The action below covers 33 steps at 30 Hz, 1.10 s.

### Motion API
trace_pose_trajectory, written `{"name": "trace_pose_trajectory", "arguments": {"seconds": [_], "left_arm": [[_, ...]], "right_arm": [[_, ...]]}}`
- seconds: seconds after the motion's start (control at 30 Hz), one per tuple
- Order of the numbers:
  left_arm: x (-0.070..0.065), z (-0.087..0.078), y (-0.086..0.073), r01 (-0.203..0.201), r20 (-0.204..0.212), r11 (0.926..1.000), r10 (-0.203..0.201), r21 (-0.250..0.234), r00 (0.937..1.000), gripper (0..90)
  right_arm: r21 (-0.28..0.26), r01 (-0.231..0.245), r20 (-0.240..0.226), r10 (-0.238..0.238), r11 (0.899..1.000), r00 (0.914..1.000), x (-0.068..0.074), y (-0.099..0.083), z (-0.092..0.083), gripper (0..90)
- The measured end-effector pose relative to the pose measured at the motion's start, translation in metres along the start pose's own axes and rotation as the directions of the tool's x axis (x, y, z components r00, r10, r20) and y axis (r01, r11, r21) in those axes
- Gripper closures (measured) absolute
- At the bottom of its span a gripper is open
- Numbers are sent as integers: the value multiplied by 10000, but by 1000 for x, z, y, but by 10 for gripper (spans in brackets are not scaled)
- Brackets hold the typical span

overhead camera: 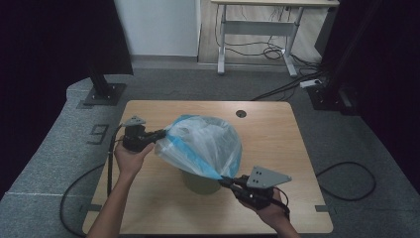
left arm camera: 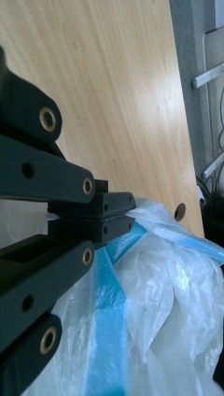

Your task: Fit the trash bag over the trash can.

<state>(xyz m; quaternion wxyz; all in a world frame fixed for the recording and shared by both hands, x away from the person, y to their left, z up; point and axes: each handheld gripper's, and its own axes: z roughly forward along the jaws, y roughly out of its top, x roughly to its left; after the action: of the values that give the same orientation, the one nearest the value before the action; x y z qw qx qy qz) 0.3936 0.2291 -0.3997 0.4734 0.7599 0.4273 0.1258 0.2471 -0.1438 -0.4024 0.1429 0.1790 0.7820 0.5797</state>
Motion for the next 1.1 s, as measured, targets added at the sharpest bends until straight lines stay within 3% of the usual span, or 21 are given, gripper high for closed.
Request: {"name": "trace_pose_trajectory", "arguments": {"seconds": [0.17,0.2,0.4,0.63,1.1], "left_arm": [[-4,-3,-1,-188,-70,9997,189,128,9998,890],[-5,-4,-1,-279,-106,9994,281,197,9995,890],[-10,-4,-6,-358,31,9985,357,403,9994,888],[-12,-2,-18,-275,200,9983,265,508,9994,886],[-15,12,-35,-380,366,9922,339,1186,9988,885]], "right_arm": [[512,111,-437,-88,9986,9990,14,-22,7,891],[687,-58,-490,92,9976,9988,14,-33,11,891],[809,-756,-472,796,9939,9957,4,-59,22,891],[835,-999,-420,1037,9915,9937,-2,-70,30,891],[1689,-1223,190,1208,9780,9925,-16,-96,44,891]]}}
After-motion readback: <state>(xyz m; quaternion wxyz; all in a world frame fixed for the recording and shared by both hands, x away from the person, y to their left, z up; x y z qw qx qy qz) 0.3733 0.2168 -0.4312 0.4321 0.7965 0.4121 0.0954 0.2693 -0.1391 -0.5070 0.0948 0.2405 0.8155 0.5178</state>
